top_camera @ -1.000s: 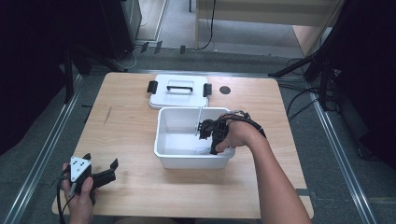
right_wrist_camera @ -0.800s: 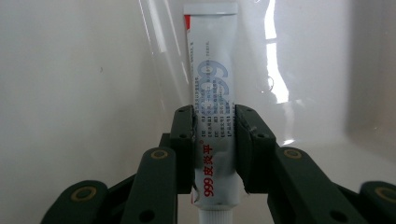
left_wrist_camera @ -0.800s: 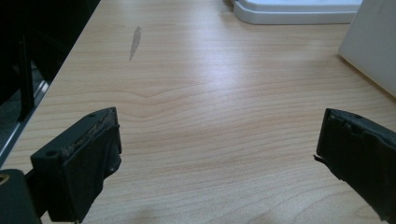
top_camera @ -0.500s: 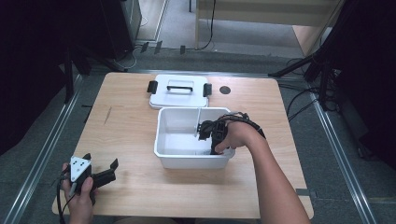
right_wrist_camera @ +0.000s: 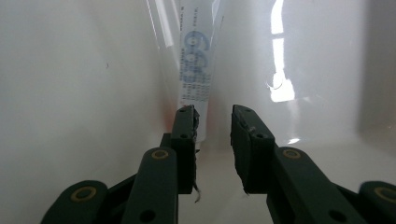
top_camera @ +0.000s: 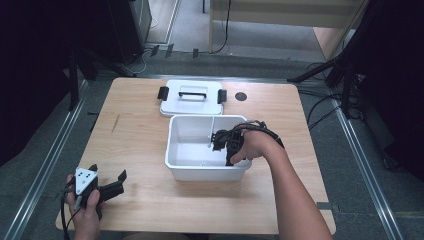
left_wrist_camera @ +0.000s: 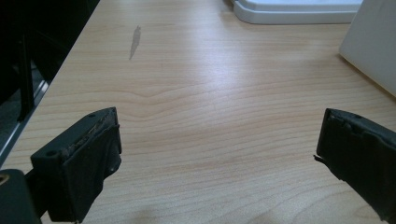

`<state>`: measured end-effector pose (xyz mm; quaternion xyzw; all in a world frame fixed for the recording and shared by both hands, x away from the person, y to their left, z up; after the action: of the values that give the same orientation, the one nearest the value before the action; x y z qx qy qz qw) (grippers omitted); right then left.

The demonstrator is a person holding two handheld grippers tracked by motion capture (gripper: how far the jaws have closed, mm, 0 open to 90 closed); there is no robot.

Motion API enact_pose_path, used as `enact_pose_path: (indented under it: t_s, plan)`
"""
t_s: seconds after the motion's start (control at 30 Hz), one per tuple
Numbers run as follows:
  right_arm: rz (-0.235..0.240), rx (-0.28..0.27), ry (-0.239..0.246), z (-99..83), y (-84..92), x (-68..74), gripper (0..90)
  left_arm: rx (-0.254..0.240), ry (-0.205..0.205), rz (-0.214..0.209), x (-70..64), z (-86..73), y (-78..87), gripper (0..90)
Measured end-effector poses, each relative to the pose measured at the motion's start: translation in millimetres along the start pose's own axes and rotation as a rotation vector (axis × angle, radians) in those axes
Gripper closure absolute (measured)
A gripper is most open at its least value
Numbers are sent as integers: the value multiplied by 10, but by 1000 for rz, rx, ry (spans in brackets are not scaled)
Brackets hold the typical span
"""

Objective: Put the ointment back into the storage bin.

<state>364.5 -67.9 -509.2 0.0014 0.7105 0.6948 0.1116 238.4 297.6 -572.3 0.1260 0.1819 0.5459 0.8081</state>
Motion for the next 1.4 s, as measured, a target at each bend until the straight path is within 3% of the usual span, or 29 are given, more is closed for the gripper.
enact_pose_path:
  t_s: [0.63, 0.9, 1.4]
  plan:
    - [-25, -48, -37, -9, 138, -59, 747, 0, 0, 0, 0, 0, 0, 6]
    - [-47, -73, -63, -56, 312, -100, 745, -4, 0, 3, -2, 1, -4, 6]
    - [-78, -127, -119, -186, 606, -141, 648, 1, -6, 3, -6, 1, -8, 6]
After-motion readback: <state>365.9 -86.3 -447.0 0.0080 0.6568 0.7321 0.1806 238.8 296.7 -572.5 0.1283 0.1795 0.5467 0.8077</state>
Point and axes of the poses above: each handheld gripper's, and its own axes: y roughly backward along the jaws, z roughly out of its top, x roughly to its left, the point moved 5 cm from there along -y, roughly forward along the jaws, and after that the axes turned 15 degrees about -z, right-handed, at the moved point
